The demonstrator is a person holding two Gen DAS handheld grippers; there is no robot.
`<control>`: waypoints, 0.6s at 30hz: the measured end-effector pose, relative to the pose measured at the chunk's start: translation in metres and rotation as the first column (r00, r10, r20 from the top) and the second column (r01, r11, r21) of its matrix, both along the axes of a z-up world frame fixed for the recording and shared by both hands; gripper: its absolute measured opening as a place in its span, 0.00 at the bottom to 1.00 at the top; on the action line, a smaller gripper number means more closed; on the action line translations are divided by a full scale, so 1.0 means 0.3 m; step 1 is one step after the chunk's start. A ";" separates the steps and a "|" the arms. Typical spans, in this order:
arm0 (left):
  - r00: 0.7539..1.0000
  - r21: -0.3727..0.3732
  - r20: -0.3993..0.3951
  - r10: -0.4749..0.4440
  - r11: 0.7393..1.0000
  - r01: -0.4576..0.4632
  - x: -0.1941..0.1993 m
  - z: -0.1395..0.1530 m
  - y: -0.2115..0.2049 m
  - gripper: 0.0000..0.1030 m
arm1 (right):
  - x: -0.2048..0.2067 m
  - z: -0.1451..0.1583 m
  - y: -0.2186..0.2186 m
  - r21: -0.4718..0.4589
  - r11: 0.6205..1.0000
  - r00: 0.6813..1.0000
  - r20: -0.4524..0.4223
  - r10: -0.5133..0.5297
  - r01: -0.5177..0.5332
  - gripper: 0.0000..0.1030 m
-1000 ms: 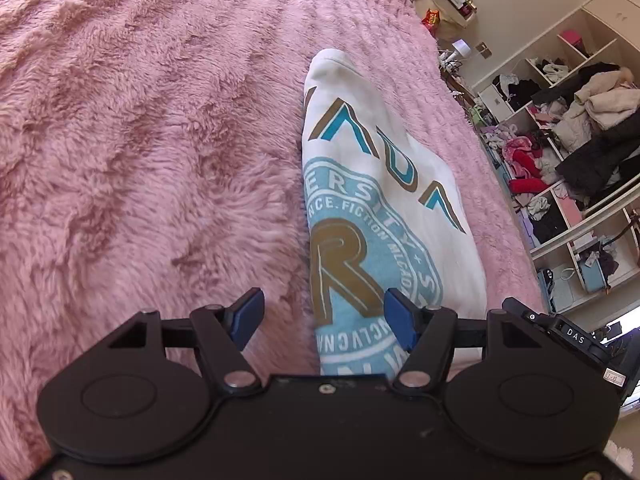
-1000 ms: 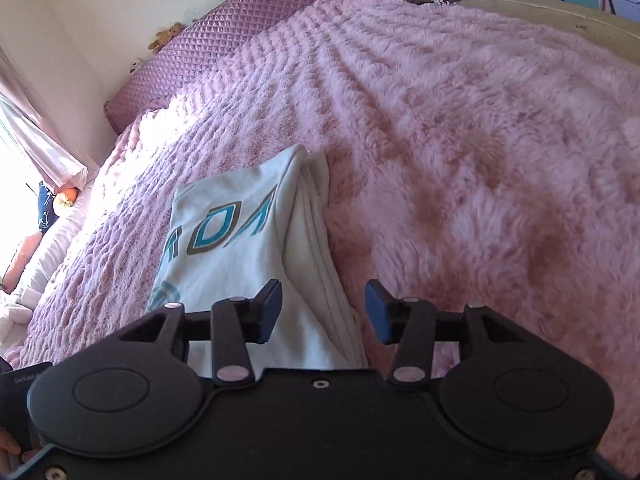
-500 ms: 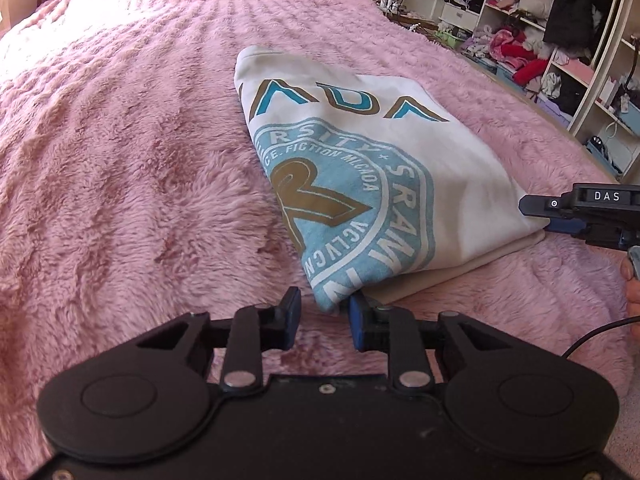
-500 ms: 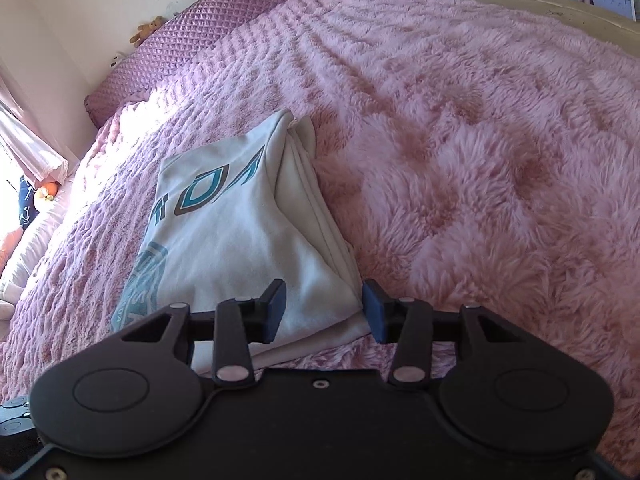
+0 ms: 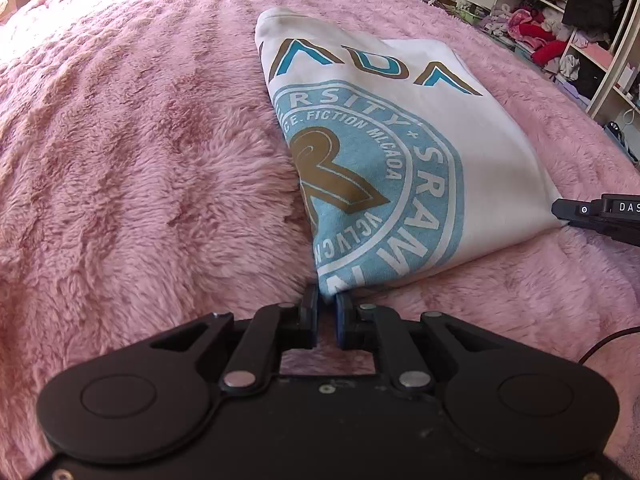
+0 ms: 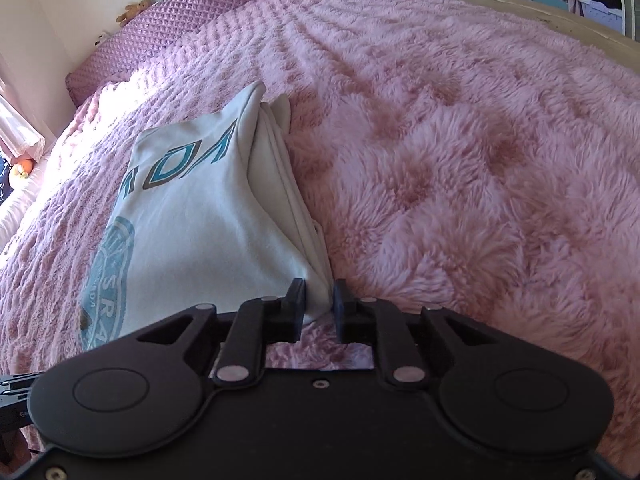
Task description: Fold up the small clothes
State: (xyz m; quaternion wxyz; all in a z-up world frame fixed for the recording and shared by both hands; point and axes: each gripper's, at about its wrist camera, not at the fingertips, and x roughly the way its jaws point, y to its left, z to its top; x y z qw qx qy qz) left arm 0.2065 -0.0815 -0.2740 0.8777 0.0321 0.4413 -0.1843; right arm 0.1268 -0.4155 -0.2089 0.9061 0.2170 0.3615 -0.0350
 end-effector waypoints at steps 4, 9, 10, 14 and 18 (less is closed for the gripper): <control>1.000 -0.042 -0.020 0.015 0.999 -0.016 -0.037 0.091 0.056 0.12 | -0.026 0.080 -0.011 -0.019 1.000 0.998 0.070 -0.004 0.006 0.22; 0.999 -0.196 0.034 0.018 0.980 -0.011 -0.021 0.233 0.081 0.12 | 0.002 0.176 0.060 -0.073 0.992 0.975 0.187 0.116 -0.104 0.23; 0.999 -0.235 0.031 0.009 0.972 -0.001 -0.001 0.240 0.071 0.12 | 0.021 0.176 0.080 -0.072 0.990 0.973 0.188 0.136 -0.125 0.23; 1.000 -0.271 -0.017 0.007 0.962 -0.012 0.068 0.176 0.008 0.12 | 0.093 0.118 0.146 -0.092 0.982 0.976 0.128 0.174 -0.164 0.23; 0.996 -0.229 -0.080 0.030 0.972 -0.047 0.097 0.051 -0.021 0.13 | 0.100 0.046 0.140 -0.133 0.984 0.991 0.052 0.127 -0.119 0.22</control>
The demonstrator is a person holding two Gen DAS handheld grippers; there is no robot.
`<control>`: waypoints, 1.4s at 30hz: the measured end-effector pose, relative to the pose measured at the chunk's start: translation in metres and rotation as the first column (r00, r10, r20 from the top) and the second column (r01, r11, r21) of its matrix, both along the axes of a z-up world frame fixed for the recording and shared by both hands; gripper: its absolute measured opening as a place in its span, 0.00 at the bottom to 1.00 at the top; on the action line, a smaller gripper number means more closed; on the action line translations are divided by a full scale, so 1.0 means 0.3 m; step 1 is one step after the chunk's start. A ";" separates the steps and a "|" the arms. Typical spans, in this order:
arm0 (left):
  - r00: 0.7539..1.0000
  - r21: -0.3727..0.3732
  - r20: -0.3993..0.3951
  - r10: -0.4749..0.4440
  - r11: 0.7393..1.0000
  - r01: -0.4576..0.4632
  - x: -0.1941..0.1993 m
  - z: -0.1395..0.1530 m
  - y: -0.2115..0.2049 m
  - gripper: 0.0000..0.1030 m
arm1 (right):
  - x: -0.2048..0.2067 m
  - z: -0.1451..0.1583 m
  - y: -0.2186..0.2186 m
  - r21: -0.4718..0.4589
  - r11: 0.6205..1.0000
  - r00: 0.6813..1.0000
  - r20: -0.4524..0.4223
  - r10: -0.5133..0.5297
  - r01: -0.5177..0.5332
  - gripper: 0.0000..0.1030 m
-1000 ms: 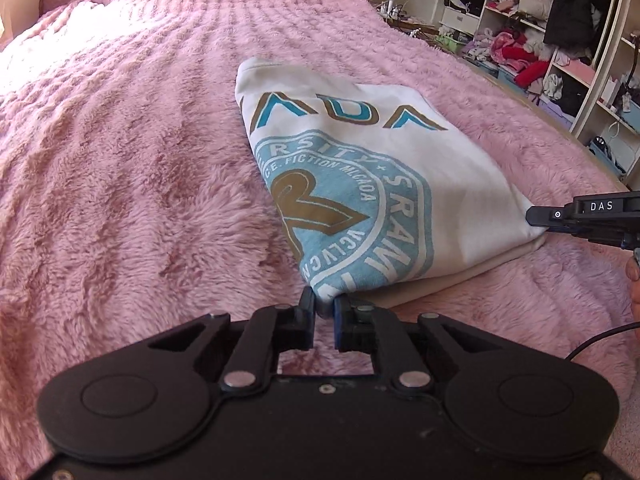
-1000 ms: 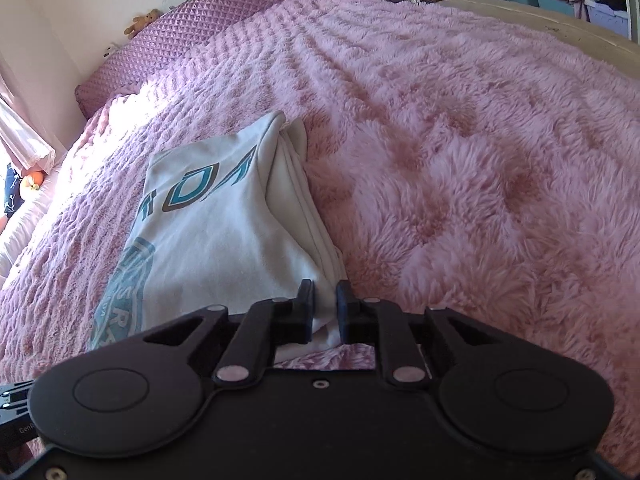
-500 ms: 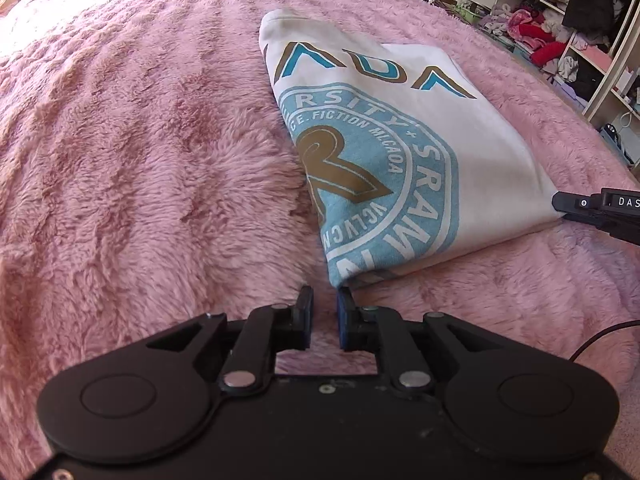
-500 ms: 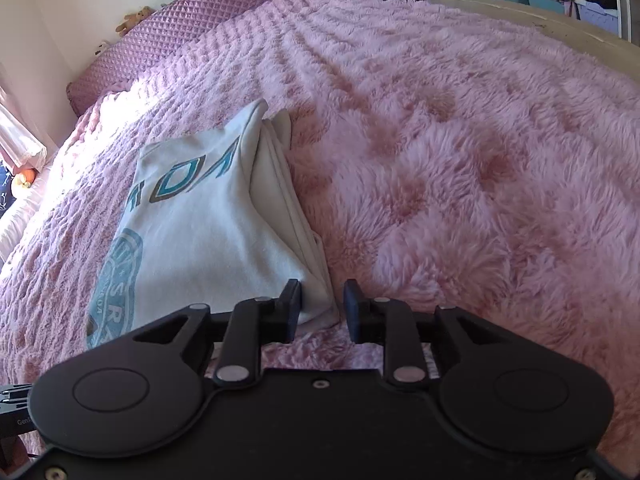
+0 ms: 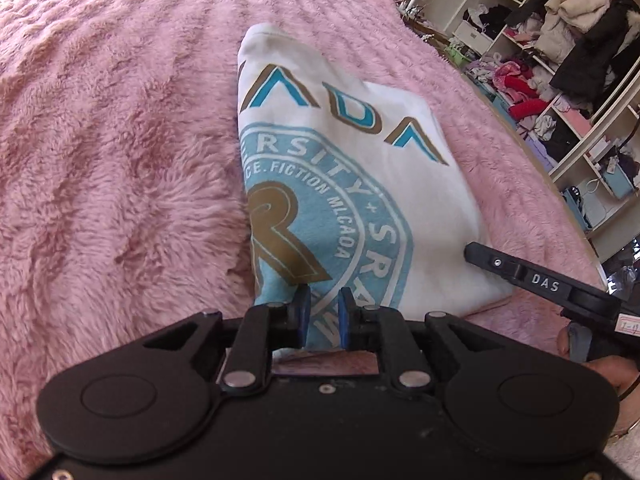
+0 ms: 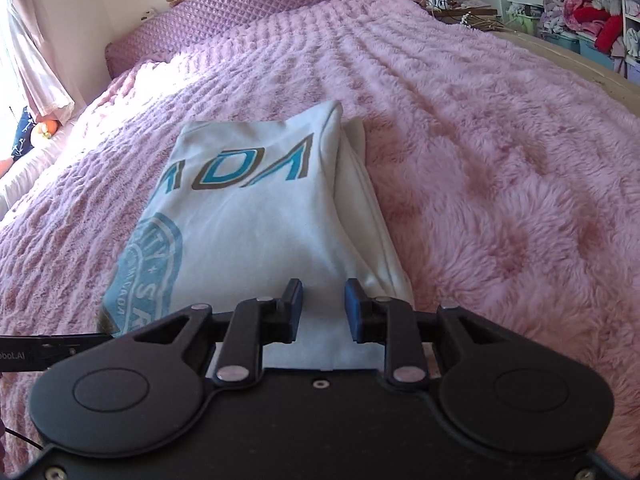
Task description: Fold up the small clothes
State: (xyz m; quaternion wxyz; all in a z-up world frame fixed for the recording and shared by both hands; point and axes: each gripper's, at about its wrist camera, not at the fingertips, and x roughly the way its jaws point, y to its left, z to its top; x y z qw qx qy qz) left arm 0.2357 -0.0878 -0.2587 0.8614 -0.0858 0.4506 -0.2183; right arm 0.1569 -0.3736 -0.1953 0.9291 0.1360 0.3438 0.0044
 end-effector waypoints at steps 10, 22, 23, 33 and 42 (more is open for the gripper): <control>0.993 -0.087 0.119 0.010 0.996 0.000 0.028 0.146 0.010 0.31 | 0.040 0.108 -0.023 0.028 1.000 0.996 0.090 0.012 -0.014 0.20; 0.998 -0.017 0.048 -0.031 0.999 0.032 0.261 0.035 -0.042 0.36 | 0.224 0.048 0.007 0.039 0.996 0.996 0.027 0.082 -0.083 0.17; 0.998 -0.039 0.055 -0.036 0.999 0.038 0.275 0.052 -0.033 0.38 | 0.234 0.067 -0.002 0.040 0.996 0.995 0.058 0.082 -0.085 0.18; 0.953 -0.298 -0.088 0.289 0.906 -0.302 0.698 -0.003 0.142 0.48 | 0.581 0.044 -0.139 0.161 0.987 0.996 0.088 -0.030 0.016 0.44; 0.955 -0.510 -0.160 0.250 0.807 -0.297 0.898 -0.043 0.081 0.01 | 0.604 0.033 -0.171 0.244 0.968 0.993 0.092 -0.079 0.055 0.04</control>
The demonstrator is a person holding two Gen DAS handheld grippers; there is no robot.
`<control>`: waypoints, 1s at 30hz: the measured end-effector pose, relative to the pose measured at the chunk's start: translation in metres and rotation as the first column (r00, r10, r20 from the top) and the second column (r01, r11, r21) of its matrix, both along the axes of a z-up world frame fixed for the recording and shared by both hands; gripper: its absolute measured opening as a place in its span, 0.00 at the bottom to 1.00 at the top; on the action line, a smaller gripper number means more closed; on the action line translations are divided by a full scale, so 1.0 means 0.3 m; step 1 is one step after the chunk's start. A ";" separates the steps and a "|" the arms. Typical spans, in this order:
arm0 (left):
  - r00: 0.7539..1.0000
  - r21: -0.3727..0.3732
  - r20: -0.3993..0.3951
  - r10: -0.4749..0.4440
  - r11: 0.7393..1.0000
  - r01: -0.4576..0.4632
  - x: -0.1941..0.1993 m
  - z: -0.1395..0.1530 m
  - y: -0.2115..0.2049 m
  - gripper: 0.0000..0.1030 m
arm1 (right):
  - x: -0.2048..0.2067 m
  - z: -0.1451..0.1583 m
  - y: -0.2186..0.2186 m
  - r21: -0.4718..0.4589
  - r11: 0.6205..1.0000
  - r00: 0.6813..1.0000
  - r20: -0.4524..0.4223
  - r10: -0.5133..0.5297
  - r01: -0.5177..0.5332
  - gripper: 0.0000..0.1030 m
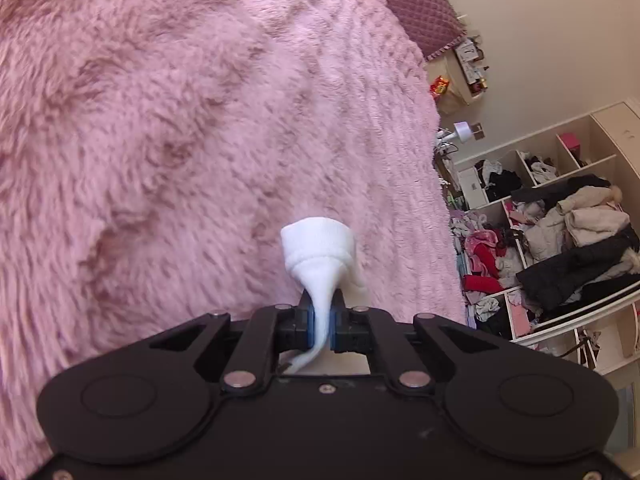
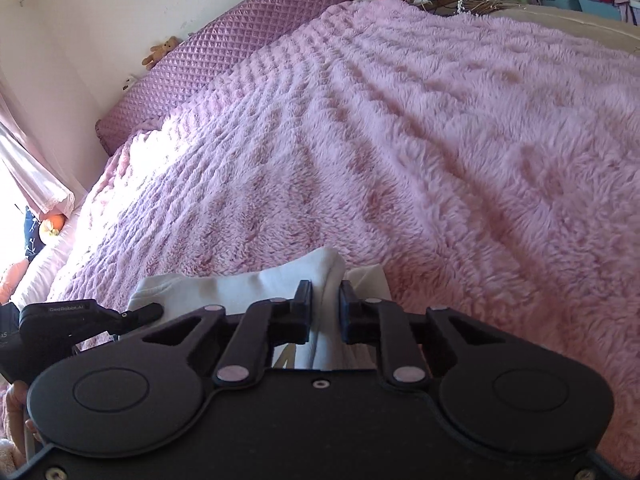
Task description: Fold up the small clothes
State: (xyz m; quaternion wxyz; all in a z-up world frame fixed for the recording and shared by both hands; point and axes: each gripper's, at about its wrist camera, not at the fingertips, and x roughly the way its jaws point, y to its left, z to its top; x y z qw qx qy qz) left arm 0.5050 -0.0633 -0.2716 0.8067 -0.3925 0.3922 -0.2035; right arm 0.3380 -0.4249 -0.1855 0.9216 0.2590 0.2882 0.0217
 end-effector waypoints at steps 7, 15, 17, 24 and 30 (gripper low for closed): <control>0.998 0.203 -0.059 -0.004 0.979 0.016 0.089 -0.037 -0.082 0.06 | 0.072 -0.091 -0.040 -0.017 1.000 0.996 -0.087 -0.005 0.003 0.10; 0.990 0.270 0.095 -0.103 0.960 0.074 -0.182 0.144 0.009 0.21 | -0.207 0.094 0.014 -0.073 0.992 0.993 0.044 0.106 -0.103 0.24; 0.981 0.283 0.122 -0.153 0.952 0.113 -0.319 0.182 0.023 0.21 | -0.301 0.118 0.064 -0.117 0.979 0.985 0.042 0.170 -0.164 0.24; 0.947 0.322 0.085 -0.309 0.908 0.268 -0.718 0.141 -0.025 0.31 | -0.473 0.056 0.145 -0.123 0.966 0.974 -0.055 0.221 -0.226 0.24; 0.940 0.419 0.071 -0.335 0.865 0.277 -0.776 -0.002 -0.065 0.26 | -0.520 -0.048 0.100 -0.121 0.978 0.982 -0.094 0.161 -0.172 0.17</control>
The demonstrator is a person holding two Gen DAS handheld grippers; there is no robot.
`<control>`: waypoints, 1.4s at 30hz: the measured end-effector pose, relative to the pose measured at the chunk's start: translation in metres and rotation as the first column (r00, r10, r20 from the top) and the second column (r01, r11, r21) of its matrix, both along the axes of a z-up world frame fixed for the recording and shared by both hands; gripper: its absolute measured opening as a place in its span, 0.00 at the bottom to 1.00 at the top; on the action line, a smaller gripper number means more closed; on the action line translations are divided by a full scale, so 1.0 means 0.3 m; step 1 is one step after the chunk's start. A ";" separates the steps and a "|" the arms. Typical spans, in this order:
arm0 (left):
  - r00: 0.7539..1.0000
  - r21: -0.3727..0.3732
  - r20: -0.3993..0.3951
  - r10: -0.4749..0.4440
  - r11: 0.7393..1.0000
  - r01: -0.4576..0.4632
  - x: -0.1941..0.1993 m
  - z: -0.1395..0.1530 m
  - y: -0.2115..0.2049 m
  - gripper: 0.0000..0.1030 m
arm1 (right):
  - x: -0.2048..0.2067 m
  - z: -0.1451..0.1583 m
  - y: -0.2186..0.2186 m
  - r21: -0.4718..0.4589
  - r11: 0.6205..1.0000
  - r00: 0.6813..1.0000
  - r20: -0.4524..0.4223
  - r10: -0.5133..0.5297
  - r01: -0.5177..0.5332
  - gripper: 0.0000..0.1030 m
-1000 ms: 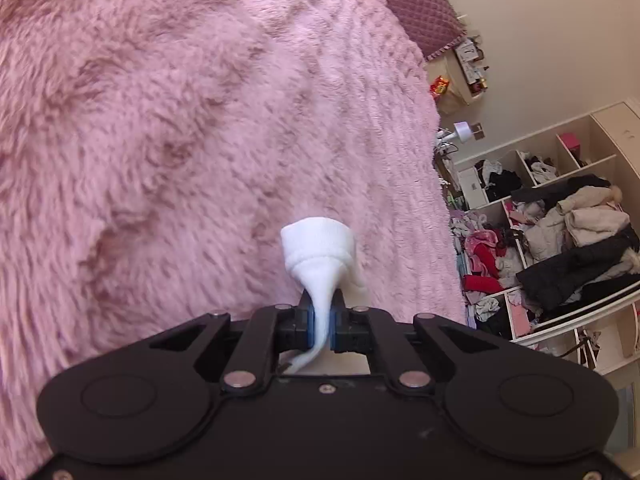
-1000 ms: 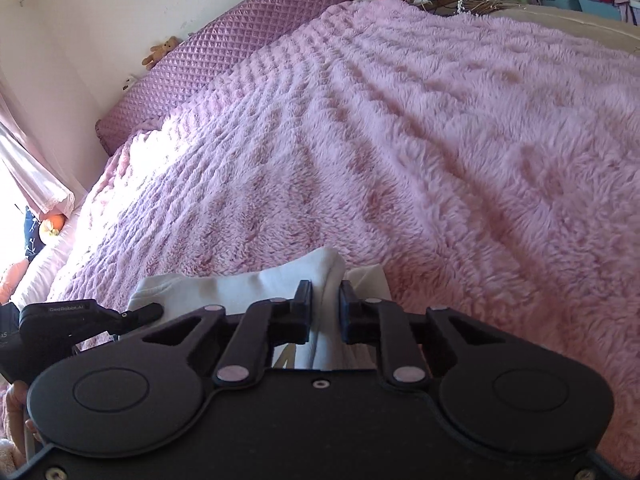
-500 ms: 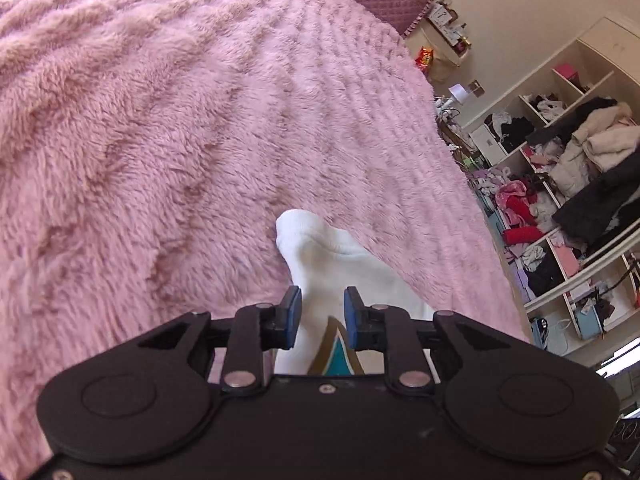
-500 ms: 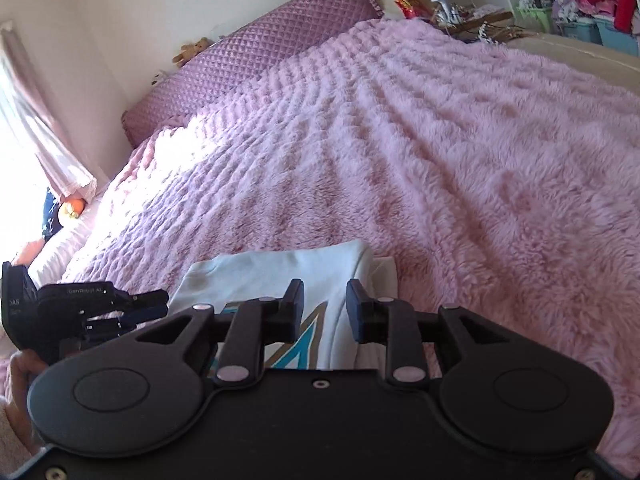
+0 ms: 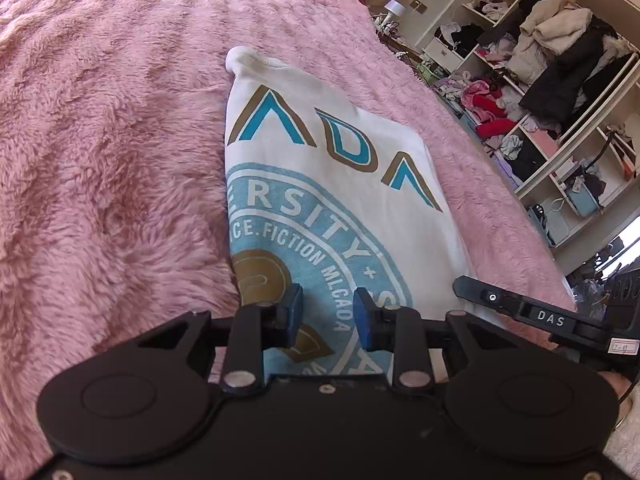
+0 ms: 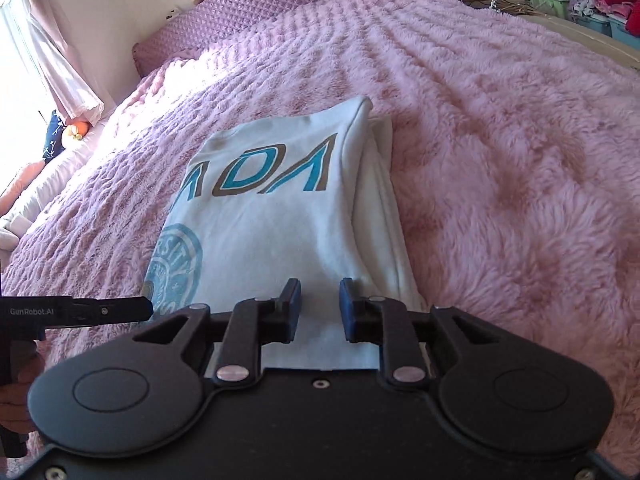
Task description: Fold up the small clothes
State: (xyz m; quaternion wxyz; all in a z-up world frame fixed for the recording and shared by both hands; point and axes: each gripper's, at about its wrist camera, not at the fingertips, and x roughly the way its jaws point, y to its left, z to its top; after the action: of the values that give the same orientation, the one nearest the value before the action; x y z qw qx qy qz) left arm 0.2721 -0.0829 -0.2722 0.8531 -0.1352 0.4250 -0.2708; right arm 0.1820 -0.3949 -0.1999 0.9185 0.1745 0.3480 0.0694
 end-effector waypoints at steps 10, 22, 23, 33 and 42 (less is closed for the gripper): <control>0.988 -0.126 -0.066 0.141 0.981 -0.148 0.129 0.064 0.174 0.58 | 0.084 0.055 -0.211 0.265 0.963 0.998 0.026 -0.054 0.045 0.67; 0.948 -0.317 -0.313 0.056 0.935 -0.160 0.324 -0.088 0.105 0.60 | 0.282 -0.152 -0.199 0.555 0.829 0.994 -0.039 0.105 -0.065 0.75; 0.944 -0.321 -0.325 0.054 0.933 -0.165 0.346 -0.096 0.091 0.60 | 0.297 -0.155 -0.186 0.546 0.834 0.992 -0.042 0.120 -0.078 0.75; 0.938 -0.319 -0.337 0.079 0.928 -0.192 0.417 -0.108 0.018 0.60 | 0.375 -0.179 -0.120 0.510 0.857 0.992 -0.049 0.114 -0.073 0.71; 0.963 -0.196 -0.231 0.141 0.963 -0.188 0.368 0.052 -0.041 0.25 | 0.346 0.022 -0.003 0.260 0.965 0.995 -0.100 -0.019 0.045 0.30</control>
State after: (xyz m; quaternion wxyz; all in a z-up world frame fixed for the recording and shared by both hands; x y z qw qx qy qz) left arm 0.3825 -0.0950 -0.2568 0.8020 -0.2904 0.4700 -0.2272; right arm 0.2858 -0.3959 -0.1933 0.8704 0.3031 0.3771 0.0913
